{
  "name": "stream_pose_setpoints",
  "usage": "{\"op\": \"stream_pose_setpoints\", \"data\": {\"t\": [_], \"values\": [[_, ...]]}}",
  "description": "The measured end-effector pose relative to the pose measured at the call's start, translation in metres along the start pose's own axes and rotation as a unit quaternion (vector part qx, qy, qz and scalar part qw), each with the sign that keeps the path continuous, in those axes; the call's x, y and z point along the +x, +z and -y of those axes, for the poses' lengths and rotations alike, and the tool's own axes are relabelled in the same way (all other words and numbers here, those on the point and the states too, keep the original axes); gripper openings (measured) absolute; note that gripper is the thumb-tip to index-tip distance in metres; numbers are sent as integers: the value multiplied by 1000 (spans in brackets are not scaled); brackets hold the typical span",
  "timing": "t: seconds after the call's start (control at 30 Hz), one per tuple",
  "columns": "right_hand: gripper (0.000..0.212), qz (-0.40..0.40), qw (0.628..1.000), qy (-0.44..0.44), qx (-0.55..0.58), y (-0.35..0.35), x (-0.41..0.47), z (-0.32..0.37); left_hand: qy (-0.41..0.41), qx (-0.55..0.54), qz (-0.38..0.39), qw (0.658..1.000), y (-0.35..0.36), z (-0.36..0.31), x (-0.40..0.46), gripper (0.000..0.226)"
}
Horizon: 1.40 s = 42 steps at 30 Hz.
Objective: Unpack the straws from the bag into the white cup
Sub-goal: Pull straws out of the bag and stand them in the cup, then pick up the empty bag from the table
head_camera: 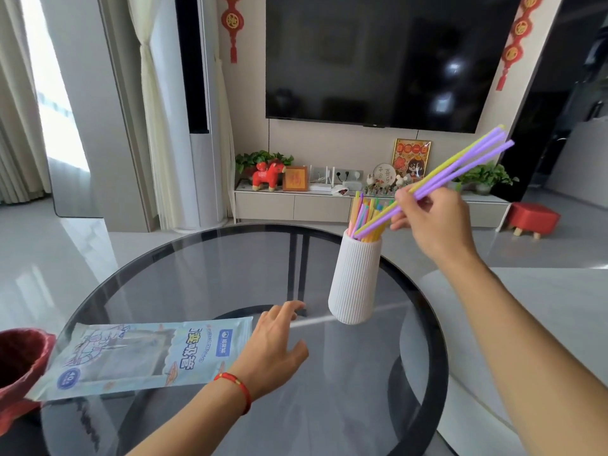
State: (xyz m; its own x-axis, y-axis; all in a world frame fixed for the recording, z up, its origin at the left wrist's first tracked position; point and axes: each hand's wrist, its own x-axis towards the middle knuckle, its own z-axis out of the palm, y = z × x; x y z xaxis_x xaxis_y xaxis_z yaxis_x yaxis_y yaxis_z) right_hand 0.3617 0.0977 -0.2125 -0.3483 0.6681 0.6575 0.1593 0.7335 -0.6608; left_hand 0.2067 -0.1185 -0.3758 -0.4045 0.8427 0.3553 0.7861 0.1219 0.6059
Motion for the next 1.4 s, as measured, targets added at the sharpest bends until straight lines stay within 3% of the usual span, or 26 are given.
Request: {"op": "stream_pose_setpoints", "data": {"t": [0.37, 0.47, 0.57, 0.63, 0.7, 0.87, 1.07, 1.2, 1.4], "values": [[33, 115, 971, 6, -208, 40, 18, 9, 0, -11, -11, 1000, -8, 11, -13, 54], [36, 57, 977, 5, -204, 43, 21, 12, 2, -10, -6, 1000, -8, 13, -18, 55], [73, -45, 994, -53, -87, 40, 25, 17, 0, -13, -9, 1000, -10, 15, -20, 54], [89, -38, 991, -99, -84, 41, 30, 17, 0, -6, -11, 1000, -12, 17, -20, 55], [86, 9, 984, -120, -127, 45, 33, 13, -1, 0, -11, 1000, -14, 19, -20, 55], [51, 146, 950, -104, -257, 57, 28, -6, -1, 9, -18, 1000, -16, 28, -24, 52], [55, 204, 908, -132, -342, 61, 22, -17, 23, 65, -53, 996, -25, 38, -31, 50], [58, 154, 914, -164, -338, 59, 15, -8, 26, 101, -56, 993, -37, 47, -40, 50], [41, 87, 945, -247, -199, 65, -27, 20, -6, 85, -75, 994, -52, 49, -50, 46]]}}
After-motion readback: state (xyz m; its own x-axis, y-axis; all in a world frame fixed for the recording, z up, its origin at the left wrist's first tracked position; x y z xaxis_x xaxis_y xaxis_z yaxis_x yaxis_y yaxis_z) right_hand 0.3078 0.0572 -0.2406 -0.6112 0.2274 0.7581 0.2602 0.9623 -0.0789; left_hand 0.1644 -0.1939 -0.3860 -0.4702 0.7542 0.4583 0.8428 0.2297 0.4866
